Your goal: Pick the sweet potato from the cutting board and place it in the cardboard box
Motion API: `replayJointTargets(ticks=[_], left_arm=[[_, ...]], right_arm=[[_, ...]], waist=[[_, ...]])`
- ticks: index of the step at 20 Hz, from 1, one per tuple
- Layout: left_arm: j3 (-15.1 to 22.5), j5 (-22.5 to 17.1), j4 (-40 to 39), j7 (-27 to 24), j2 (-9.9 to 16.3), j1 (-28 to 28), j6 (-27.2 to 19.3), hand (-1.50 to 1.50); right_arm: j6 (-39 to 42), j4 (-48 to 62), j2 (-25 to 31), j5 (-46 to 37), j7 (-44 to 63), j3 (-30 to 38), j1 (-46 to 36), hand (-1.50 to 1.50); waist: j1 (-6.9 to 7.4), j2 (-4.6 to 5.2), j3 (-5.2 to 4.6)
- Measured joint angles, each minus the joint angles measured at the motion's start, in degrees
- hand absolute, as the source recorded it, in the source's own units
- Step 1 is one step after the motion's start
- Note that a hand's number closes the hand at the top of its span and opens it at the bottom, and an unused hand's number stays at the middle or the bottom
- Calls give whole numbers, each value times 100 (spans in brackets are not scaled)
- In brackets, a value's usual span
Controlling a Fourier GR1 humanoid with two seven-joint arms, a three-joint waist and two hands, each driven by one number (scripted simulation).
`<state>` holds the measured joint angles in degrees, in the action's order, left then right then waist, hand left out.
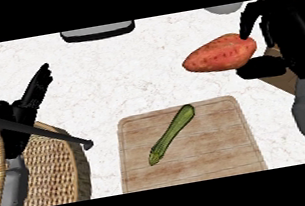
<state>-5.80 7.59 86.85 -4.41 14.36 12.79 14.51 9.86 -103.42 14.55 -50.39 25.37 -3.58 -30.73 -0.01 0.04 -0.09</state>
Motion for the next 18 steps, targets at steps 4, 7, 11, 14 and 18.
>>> replayJointTargets(ticks=[4,7,11,14,18], left_arm=[[24,31,-23,-24,-4,34,-12,0],[11,40,-1,10,-15,47,-8,0],[27,24,-26,2,-17,57,16,0],[36,16,-44,60,-37,92,1,0],[11,-1,-32,54,-7,89,66,0]], right_arm=[[-51,709,383,283,-349,739,-270,150],[21,1335,799,255,-671,996,-441,150],[425,2115,1272,356,-1074,1171,-430,150],[880,2817,1566,472,-1286,1245,-531,150],[1262,3648,1993,548,-1889,1306,-572,150]], waist=[[26,10,0],[48,21,-3],[53,22,1],[82,32,0],[83,34,1]])
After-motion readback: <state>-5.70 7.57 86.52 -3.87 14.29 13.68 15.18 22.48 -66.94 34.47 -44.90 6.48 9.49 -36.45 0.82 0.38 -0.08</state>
